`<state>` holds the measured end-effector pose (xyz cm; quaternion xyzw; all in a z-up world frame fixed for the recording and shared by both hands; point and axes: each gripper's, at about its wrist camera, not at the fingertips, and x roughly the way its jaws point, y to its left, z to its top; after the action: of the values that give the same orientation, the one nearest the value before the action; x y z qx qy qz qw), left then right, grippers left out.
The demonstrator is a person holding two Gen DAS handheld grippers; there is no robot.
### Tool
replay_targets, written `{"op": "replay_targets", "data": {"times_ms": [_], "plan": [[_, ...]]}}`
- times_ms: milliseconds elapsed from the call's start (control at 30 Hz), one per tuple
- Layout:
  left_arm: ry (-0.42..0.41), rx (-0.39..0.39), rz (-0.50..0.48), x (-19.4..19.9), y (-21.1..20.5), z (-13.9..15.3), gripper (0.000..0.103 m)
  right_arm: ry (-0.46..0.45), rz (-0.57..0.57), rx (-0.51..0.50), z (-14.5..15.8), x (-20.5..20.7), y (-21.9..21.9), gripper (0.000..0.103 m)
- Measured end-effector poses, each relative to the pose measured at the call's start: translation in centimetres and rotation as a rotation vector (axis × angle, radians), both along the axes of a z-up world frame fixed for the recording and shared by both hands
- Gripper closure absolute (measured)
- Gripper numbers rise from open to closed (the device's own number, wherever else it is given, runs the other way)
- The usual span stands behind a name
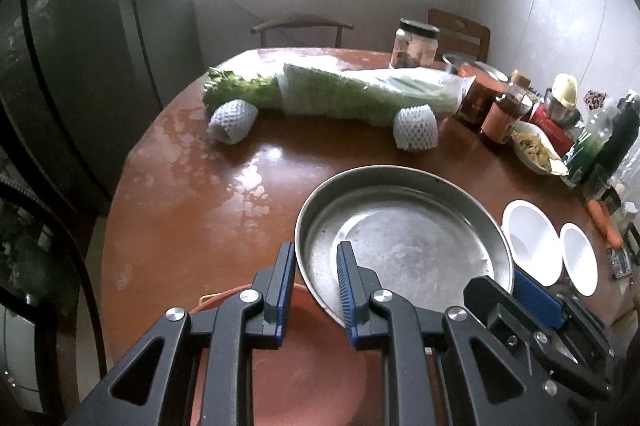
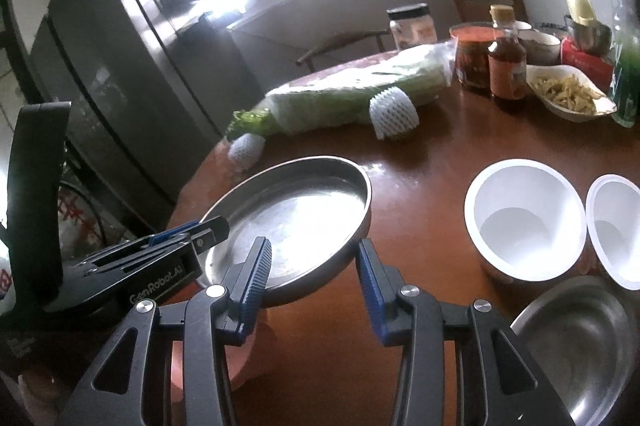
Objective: Organize plates and bowls
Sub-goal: 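Move the left gripper to the silver pan rim and close on it, then lift the silver pan with the left gripper and carry it over the pink plate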
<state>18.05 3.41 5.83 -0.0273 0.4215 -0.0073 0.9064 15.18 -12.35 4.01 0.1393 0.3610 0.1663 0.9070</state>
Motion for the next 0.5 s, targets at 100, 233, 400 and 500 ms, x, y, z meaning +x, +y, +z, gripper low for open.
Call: {"op": "replay_targets", "data": {"times_ms": [100,233,400,500], "plan": [[-0.02,0.004,0.007,-0.9,0.4,0.7,0.081,-0.019,0.011,-0.002,0.7,-0.8,0.4,0.058],[-0.041,0.003,0.017,-2.0,0.9,1.4,0.081,-0.042,0.024,-0.006,1.5,-1.9,0.9,0.058],[-0.068,0.002,0.032,-3.5,1.6,2.3,0.081,-0.066,0.046,-0.012,2.3,-2.9,1.5,0.058],[-0.079,-0.001,0.041,-4.2,2.1,2.7,0.081,-0.079,0.058,-0.016,2.8,-3.5,2.0,0.058]]}}
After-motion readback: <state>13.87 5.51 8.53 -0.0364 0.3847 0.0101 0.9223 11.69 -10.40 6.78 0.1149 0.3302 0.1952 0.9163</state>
